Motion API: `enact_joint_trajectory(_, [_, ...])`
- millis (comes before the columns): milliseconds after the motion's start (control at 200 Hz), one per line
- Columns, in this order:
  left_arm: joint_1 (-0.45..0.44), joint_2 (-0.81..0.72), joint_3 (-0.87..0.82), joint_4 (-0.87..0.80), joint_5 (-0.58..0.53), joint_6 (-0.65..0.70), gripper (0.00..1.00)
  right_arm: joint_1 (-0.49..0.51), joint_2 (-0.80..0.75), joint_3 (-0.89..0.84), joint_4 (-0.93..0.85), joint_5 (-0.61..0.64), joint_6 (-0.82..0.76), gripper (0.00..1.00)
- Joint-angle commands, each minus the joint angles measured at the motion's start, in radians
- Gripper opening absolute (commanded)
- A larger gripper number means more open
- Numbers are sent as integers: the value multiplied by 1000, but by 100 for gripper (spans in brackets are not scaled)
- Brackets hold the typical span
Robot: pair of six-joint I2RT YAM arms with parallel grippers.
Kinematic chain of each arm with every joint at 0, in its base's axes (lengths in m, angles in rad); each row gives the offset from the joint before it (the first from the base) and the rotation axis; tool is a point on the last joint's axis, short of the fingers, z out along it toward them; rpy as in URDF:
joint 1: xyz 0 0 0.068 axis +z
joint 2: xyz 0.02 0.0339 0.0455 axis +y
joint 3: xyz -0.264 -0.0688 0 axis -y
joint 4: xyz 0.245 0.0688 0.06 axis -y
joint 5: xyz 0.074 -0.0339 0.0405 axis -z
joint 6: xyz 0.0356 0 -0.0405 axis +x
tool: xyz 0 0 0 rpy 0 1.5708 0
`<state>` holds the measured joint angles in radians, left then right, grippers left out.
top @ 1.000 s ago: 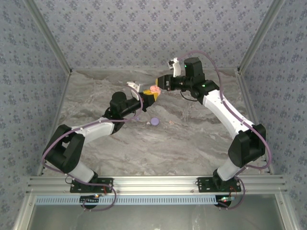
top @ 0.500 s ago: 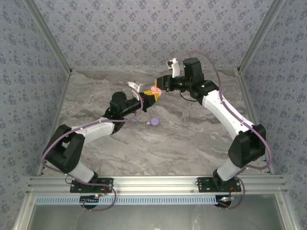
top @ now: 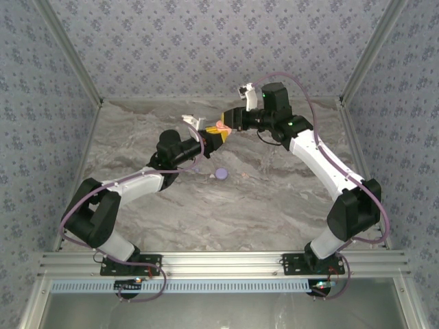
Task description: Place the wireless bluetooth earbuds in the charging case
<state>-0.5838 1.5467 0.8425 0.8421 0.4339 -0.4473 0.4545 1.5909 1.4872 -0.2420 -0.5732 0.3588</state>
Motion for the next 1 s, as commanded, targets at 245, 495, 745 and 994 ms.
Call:
enact_joint_trajectory(245, [-4, -27, 41, 47, 19, -24, 9, 8, -32, -15, 6, 24, -29, 25])
enact_joint_trajectory(495, [-4, -27, 49, 43, 29, -32, 9, 9, -26, -16, 3, 24, -32, 26])
enact_joint_trajectory(745, [-4, -26, 55, 45, 37, -36, 9, 13, -20, -16, -2, 33, -38, 26])
enact_joint_trajectory(994, [-4, -31, 58, 26, 12, -35, 9, 13, -24, -18, -12, 42, -50, 26])
